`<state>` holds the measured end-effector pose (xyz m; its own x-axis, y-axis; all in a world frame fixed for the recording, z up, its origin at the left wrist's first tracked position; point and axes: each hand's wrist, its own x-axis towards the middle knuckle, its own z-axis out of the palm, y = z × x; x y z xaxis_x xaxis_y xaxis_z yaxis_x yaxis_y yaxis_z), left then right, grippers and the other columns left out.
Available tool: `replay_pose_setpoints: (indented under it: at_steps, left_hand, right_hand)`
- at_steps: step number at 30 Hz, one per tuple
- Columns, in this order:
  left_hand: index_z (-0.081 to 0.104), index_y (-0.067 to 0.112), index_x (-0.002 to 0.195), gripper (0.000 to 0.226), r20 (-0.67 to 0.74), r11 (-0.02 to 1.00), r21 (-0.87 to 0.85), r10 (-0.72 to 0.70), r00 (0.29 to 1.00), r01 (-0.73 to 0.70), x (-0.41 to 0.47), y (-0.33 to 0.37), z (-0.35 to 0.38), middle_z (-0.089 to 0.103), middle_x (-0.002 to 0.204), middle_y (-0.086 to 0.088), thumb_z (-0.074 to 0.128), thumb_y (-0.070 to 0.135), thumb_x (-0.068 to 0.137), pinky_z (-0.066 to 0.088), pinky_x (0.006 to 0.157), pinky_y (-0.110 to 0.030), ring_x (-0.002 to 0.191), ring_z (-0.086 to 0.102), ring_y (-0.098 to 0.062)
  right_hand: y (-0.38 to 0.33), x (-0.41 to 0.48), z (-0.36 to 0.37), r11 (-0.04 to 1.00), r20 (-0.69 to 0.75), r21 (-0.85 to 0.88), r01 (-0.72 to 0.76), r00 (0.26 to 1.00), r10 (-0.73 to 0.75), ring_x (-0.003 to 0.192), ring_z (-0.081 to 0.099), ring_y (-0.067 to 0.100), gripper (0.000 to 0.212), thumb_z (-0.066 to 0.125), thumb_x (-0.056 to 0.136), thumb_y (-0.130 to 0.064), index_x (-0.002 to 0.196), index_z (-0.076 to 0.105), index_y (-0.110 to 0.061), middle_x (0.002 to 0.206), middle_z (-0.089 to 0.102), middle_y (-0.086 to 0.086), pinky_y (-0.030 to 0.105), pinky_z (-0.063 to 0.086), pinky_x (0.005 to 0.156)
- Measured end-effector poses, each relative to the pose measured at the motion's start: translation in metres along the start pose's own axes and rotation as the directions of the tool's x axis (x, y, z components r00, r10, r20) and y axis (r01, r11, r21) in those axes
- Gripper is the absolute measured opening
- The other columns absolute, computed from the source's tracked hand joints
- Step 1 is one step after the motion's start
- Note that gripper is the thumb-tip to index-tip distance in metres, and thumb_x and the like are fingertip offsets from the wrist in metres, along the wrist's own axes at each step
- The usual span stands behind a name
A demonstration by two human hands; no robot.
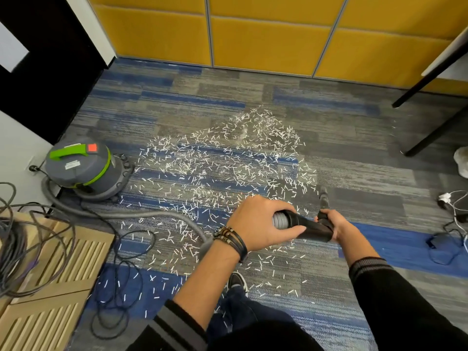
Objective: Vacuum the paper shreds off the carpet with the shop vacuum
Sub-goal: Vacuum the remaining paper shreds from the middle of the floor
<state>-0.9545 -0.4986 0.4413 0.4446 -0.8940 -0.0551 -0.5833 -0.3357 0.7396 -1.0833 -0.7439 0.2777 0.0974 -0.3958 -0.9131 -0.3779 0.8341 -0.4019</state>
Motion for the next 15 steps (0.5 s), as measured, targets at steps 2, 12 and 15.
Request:
replay_pose_setpoints:
  at_steps: [2, 12, 15]
  left_hand:
    - [0.078, 0.031, 0.111, 0.041, -0.013, 1.0, 0.01, -0.011, 1.0, 0.012, -0.002, -0.004, 0.001, 0.076, 0.084, 0.013, 0.073, 0.062, 0.085, 0.059, 0.085, -0.029, 0.071, 0.065, -0.005]
    - [0.082, 0.03, 0.099, 0.044, -0.108, 0.994, -0.008, 0.104, 0.989, -0.105, -0.048, -0.032, -0.059, 0.078, 0.086, 0.02, 0.078, 0.064, 0.071, 0.061, 0.073, -0.019, 0.074, 0.072, 0.003]
    - [0.082, 0.03, 0.094, 0.041, -0.063, 0.988, -0.013, 0.155, 0.986, -0.156, -0.045, -0.019, -0.058, 0.077, 0.083, 0.019, 0.08, 0.063, 0.07, 0.06, 0.072, -0.024, 0.072, 0.071, 0.001]
  right_hand:
    - [0.006, 0.006, 0.007, 0.998, 0.031, -0.05, -0.036, 0.999, 0.038, 0.038, 0.055, 0.019, 0.02, 0.042, 0.102, -0.029, 0.088, 0.044, -0.014, 0.05, 0.056, 0.008, 0.026, 0.051, 0.041]
    - [0.096, -0.025, 0.048, 0.947, 0.159, 0.264, -0.181, 0.977, 0.142, 0.05, 0.053, 0.016, 0.015, 0.05, 0.099, -0.027, 0.098, 0.045, -0.013, 0.063, 0.056, 0.007, 0.025, 0.052, 0.048]
    - [0.103, -0.025, 0.034, 0.952, 0.143, 0.263, -0.159, 0.982, 0.125, 0.05, 0.053, 0.017, 0.017, 0.051, 0.098, -0.03, 0.091, 0.048, -0.015, 0.06, 0.056, 0.005, 0.028, 0.05, 0.058]
